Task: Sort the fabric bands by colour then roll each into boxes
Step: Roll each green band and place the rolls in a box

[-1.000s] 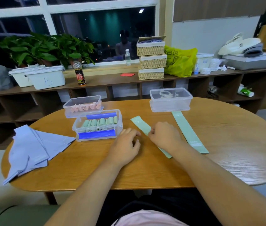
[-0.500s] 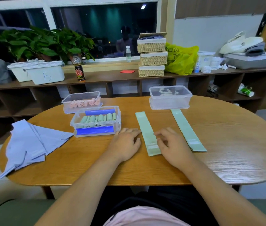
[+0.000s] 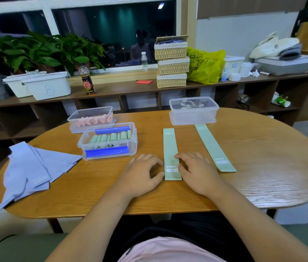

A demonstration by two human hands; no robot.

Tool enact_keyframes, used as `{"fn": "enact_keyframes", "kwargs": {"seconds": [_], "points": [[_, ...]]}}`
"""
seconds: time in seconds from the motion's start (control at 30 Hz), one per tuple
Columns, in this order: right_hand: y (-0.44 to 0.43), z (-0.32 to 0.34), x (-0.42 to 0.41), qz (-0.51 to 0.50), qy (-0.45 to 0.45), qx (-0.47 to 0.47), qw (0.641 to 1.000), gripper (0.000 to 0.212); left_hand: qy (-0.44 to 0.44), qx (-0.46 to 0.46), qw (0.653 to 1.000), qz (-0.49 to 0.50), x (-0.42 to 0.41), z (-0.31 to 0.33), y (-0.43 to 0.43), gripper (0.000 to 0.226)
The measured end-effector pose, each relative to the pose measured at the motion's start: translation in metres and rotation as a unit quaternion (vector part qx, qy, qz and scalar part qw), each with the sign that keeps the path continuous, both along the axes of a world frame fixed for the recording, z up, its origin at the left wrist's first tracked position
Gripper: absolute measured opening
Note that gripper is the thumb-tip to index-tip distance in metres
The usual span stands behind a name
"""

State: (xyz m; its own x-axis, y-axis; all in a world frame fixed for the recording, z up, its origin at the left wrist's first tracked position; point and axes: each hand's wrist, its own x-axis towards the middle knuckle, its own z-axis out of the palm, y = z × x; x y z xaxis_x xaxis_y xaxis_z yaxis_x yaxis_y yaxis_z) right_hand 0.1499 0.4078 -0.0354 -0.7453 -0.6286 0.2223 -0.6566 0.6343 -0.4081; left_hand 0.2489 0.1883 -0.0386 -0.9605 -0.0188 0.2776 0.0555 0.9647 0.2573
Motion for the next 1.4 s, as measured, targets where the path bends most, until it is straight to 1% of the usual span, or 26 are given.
{"fn": "enact_keyframes", "kwargs": {"seconds": [0.1,0.3,0.37,0.47,0.57,0.67,0.73,0.8,0.9,1.0,1.13,1.2,1.4], "points": [[0.002,0.004,0.002,0.012,-0.016,-0.002,1.000,0.043,-0.001,0.006,1.000,-0.023,0.003,0.002,0.001,0.036],[0.005,0.007,0.006,0.012,-0.026,-0.014,0.999,0.043,0.022,0.042,0.998,-0.042,0.007,0.006,0.003,0.018],[0.007,0.007,0.006,0.025,-0.031,-0.042,0.998,0.042,0.026,0.049,0.996,-0.073,0.009,0.007,0.006,0.020],[0.012,0.005,0.005,0.067,-0.052,-0.071,0.994,0.040,0.002,0.028,0.994,-0.106,0.011,0.010,0.013,0.032],[0.016,0.007,0.007,0.088,-0.063,-0.046,0.993,0.038,-0.005,0.021,0.995,-0.102,0.008,0.011,0.015,0.032],[0.014,0.007,0.008,0.091,-0.048,-0.032,0.994,0.039,0.004,0.042,0.994,-0.099,0.007,0.009,0.014,0.022],[0.014,0.004,0.008,0.088,-0.053,-0.054,0.993,0.035,0.013,0.077,0.993,-0.086,0.005,0.006,0.014,0.014],[0.014,0.001,0.005,0.080,-0.071,-0.087,0.990,0.028,0.021,0.104,0.992,-0.066,0.002,0.006,0.018,0.010],[0.014,0.001,0.005,0.067,-0.083,-0.122,0.987,0.020,0.027,0.110,0.993,-0.045,-0.003,0.004,0.023,0.011],[0.014,0.000,0.006,0.066,-0.070,-0.128,0.987,0.018,0.029,0.111,0.992,-0.043,-0.003,0.002,0.024,0.012],[0.013,-0.002,0.005,0.068,-0.033,-0.115,0.991,0.014,0.033,0.083,0.994,-0.065,-0.002,0.002,0.022,0.008],[0.013,-0.002,0.006,0.064,-0.016,-0.105,0.992,0.010,0.040,0.081,0.993,-0.079,-0.002,0.000,0.020,0.009],[0.017,-0.004,0.008,0.094,0.008,-0.085,0.992,0.010,0.047,0.134,0.983,-0.116,0.002,-0.003,0.014,0.017]]}}
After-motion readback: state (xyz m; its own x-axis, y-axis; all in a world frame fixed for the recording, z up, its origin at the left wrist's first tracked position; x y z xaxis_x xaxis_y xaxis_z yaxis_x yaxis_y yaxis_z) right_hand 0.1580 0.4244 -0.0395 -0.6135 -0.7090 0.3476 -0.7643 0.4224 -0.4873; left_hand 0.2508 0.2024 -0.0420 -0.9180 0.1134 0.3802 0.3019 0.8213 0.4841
